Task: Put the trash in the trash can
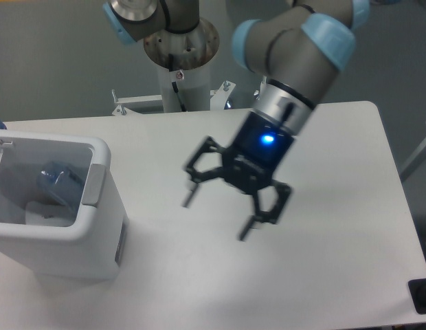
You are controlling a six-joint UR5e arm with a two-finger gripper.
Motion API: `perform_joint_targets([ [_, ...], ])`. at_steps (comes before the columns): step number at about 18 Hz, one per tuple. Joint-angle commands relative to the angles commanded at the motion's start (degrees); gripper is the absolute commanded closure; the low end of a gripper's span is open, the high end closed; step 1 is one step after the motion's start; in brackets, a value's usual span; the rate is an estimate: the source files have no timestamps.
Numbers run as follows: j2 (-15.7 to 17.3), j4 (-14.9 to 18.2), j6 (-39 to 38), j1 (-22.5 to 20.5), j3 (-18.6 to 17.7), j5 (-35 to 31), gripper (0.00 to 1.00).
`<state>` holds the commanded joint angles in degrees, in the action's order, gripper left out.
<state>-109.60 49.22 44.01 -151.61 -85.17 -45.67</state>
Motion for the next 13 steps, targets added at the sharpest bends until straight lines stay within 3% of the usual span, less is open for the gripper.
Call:
perform_joint_targets([
  [6,-1.2,1.4,5.6,-1.2,-1.1,-6.2,0.00],
  [10,-1.1,7.5,14.0,0.0,-1.1,-24.2,0.00],
  [13,-1.1,9.3,15.0,0.9,-0.7,-28.7,0.00],
])
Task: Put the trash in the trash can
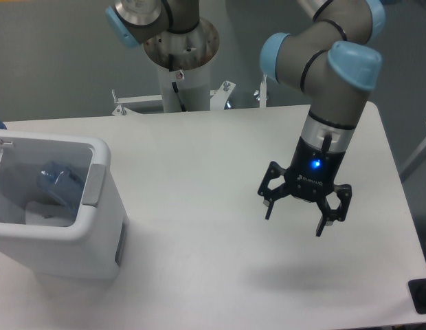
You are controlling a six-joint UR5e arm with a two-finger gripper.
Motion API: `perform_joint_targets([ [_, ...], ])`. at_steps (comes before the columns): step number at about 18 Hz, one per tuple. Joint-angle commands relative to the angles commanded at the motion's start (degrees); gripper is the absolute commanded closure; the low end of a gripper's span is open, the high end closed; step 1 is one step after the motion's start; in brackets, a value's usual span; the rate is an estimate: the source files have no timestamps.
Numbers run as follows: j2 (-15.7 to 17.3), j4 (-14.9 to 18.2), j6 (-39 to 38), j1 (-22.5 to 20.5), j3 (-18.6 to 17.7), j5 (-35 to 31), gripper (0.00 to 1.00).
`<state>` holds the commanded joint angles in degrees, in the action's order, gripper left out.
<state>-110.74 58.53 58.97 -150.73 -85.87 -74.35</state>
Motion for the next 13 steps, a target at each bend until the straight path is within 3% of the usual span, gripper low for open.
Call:
perform_joint_targets([
  [6,-0.2,1.8,2.3,1.5,-0.1,-10.5,0.00],
  [13,-0.2,2.3,6.6,2.5,-0.5,-14.9,0.00],
])
